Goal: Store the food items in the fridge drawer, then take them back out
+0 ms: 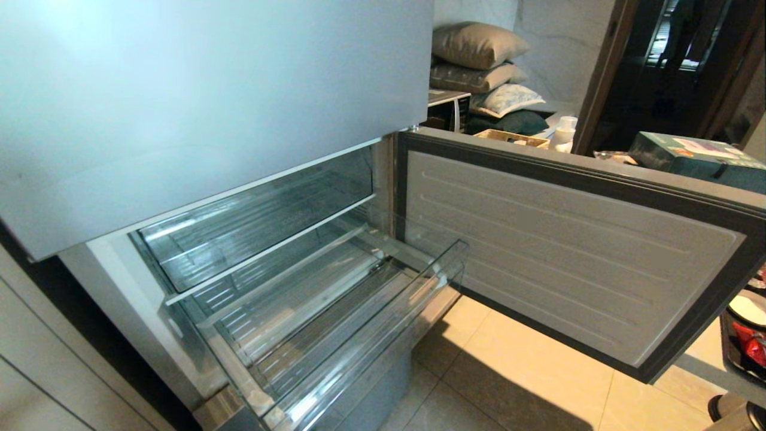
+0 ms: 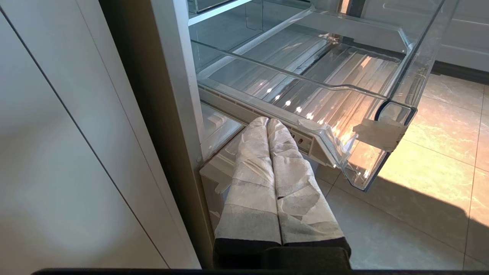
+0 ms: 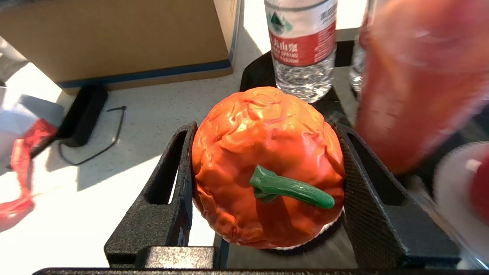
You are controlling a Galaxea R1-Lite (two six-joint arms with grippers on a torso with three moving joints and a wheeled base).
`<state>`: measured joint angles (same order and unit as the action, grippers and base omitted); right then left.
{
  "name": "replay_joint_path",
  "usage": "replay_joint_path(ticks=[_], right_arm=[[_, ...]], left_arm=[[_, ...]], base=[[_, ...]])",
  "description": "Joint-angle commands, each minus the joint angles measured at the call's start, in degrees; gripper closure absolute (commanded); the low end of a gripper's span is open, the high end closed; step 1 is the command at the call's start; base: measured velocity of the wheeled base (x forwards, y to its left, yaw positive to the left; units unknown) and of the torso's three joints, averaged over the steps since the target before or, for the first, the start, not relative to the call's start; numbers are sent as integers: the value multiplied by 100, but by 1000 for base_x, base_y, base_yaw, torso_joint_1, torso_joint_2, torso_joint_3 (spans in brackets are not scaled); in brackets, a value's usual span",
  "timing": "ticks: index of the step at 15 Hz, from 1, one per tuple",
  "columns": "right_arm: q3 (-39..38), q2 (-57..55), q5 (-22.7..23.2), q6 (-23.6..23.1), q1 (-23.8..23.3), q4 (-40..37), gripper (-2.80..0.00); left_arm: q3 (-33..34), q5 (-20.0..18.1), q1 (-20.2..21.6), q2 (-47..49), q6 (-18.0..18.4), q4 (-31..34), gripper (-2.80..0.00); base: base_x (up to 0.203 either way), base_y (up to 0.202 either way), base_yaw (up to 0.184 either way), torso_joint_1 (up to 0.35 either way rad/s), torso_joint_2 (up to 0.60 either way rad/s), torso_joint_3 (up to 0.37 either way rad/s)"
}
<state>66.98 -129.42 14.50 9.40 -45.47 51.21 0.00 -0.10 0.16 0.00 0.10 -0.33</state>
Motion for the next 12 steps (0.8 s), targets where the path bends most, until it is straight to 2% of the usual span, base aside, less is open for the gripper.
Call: replay_joint_path(ticks=[1, 7, 12], right_arm=[[339, -507, 68, 1, 3, 32, 0], [931, -1186, 130, 7, 3, 20, 0], [1081, -1358, 299, 44, 38, 20, 0]], left_arm=[[9, 1, 2, 9, -1, -2, 0], [9, 1, 2, 9, -1, -2, 0], [9, 1, 2, 9, -1, -2, 0]], base=[[0, 0, 0, 0, 0, 0], [0, 0, 0, 0, 0, 0], [0, 0, 0, 0, 0, 0]])
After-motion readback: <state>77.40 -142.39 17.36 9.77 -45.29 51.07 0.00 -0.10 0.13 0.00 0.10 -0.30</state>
